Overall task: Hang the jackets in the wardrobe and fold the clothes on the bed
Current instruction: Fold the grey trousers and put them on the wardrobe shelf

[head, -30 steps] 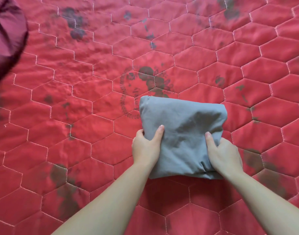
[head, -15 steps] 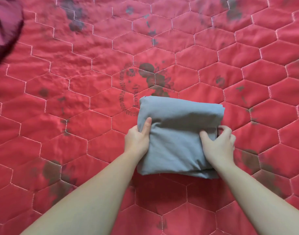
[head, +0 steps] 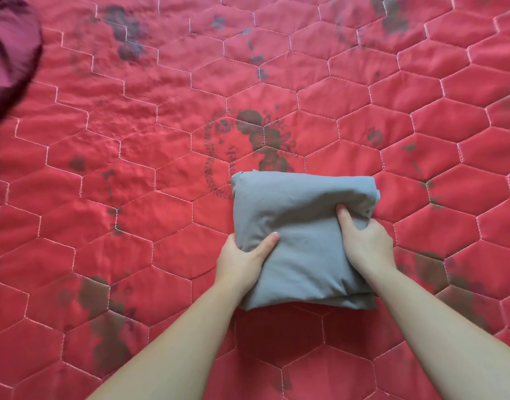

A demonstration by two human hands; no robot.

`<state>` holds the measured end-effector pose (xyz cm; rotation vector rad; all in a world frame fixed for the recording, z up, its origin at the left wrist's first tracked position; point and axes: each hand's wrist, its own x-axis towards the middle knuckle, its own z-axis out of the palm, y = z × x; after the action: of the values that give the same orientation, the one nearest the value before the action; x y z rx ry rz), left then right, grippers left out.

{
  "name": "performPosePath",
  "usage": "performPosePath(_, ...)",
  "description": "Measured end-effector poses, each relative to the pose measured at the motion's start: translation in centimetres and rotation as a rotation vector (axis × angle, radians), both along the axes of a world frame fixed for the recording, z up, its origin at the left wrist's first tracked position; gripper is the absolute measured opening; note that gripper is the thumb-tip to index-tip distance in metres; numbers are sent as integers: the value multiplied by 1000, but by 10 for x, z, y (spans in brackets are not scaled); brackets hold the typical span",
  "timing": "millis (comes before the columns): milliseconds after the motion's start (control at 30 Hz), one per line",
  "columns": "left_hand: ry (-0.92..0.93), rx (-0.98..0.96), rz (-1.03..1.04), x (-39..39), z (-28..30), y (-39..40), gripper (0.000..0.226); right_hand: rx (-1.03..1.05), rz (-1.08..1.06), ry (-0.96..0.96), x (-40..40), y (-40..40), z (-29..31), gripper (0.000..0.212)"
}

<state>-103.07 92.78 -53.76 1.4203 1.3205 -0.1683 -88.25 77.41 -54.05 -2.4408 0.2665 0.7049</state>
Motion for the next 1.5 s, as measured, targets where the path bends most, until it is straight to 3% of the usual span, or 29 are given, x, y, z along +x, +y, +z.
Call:
performPosePath(233, 16, -530, 37, 19, 29, 34, 50, 41, -76, 105, 7, 8, 7, 73)
performPosePath(367, -7, -593, 59, 30, 75, 50, 33, 74, -69, 119, 17, 19, 50, 62)
performPosePath(467, -56, -582, 59, 28, 127, 67, 37, 153, -9, 78, 24, 44, 107, 53)
performPosePath(533, -119, -558, 62, 30, 170, 83, 48, 225, 16, 14, 32, 66, 153, 42)
performPosePath(633, -241, -486, 55, 38, 242, 112, 63, 314, 45, -75, 49, 103, 228, 44)
performPosePath(833, -501, -360, 21, 37, 394, 166, 55, 555, 166, -229, 57, 151, 381, 39)
performPosePath(933, -579, -292, 0, 20, 472, 189, 52, 687, 231, -219, 41, 165, 457, 39)
performPosePath(1100, -694, -73, 50, -25, 602, 220, 56, 954, 424, -30, -2, 199, 583, 35)
performPosePath(1167, -763, 14, 124, -51, 643, 223, 58, 1045, 467, -70, -21, 217, 625, 35)
performPosePath(1300, -890, 217, 339, -121, 691, 212, 69, 1117, 528, -228, -68, 246, 675, 48)
performPosePath(1500, -951, 290, 555, -259, 703, 133, 48, 1299, 809, -164, -172, 244, 681, 29)
